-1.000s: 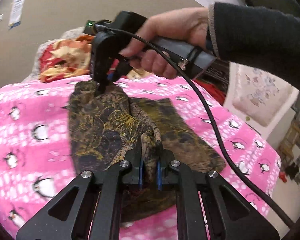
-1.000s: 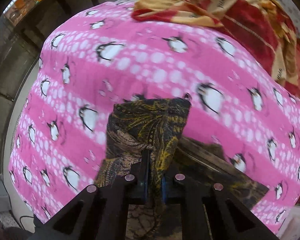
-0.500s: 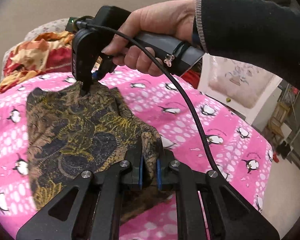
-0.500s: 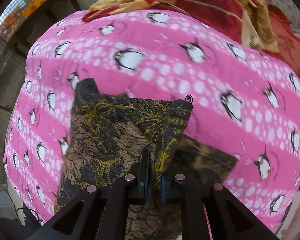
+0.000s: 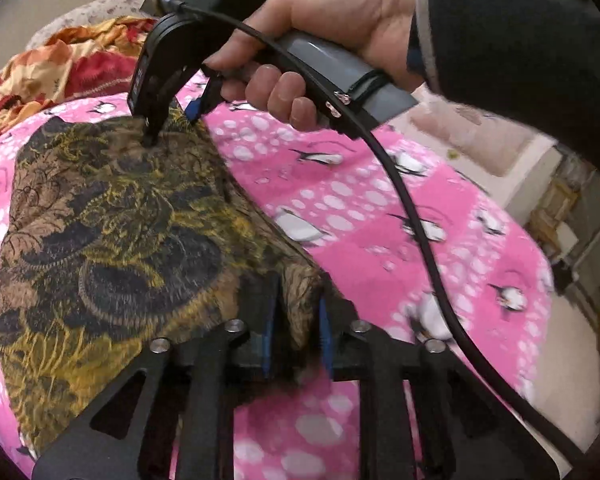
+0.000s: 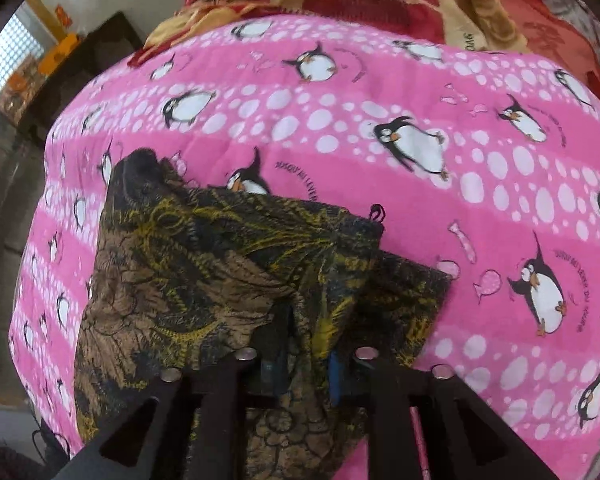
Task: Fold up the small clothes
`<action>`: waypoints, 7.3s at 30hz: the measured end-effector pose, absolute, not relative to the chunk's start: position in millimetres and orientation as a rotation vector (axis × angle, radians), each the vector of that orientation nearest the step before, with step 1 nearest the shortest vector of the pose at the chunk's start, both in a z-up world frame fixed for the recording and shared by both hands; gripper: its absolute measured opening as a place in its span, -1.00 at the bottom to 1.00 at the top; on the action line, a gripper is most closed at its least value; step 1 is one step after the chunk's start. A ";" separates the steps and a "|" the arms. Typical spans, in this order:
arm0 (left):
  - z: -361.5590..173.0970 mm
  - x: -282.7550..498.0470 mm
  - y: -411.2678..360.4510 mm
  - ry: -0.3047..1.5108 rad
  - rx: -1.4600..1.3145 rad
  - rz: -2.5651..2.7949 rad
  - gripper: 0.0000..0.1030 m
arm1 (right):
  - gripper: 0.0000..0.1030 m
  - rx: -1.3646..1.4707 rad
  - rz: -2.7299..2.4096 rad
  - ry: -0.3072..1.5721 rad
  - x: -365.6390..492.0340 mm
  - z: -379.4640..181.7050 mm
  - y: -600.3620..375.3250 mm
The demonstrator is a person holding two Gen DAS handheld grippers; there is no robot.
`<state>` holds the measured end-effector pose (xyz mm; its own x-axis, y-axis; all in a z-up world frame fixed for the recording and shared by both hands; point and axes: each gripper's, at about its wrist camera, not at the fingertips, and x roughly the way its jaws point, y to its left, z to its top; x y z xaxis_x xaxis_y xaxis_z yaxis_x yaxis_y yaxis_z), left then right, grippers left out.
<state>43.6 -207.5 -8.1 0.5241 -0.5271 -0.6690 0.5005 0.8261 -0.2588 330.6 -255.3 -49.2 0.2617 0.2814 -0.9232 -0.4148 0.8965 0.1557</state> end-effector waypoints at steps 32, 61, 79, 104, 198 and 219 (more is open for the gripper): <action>7.8 180.5 -42.2 0.870 -0.374 -0.265 -0.83 | -0.46 -0.150 0.401 0.816 158.0 -15.1 -240.0; -66.5 130.6 2.4 0.957 -0.555 -0.382 0.60 | -0.16 0.217 0.439 0.735 166.0 -49.0 -299.2; -78.7 152.2 -7.7 0.951 -0.675 -0.564 0.39 | 0.54 0.460 0.796 0.943 241.6 -107.1 -311.9; -82.3 146.8 -26.8 0.872 -0.570 -0.503 0.34 | 0.02 0.537 0.732 0.934 254.1 -114.6 -321.1; -77.0 113.4 77.2 0.825 -0.335 0.024 0.09 | -0.52 -0.227 0.680 0.751 99.4 -92.1 -126.3; -55.7 222.6 94.1 0.893 -0.382 0.048 0.15 | -0.52 -0.074 0.336 0.844 220.3 -61.0 -87.3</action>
<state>222.6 94.1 -55.7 0.6303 -0.1165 -0.7675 -0.1988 0.9315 -0.3046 220.3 -87.3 -61.0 0.6155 0.2622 -0.7432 -0.3204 0.9449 0.0679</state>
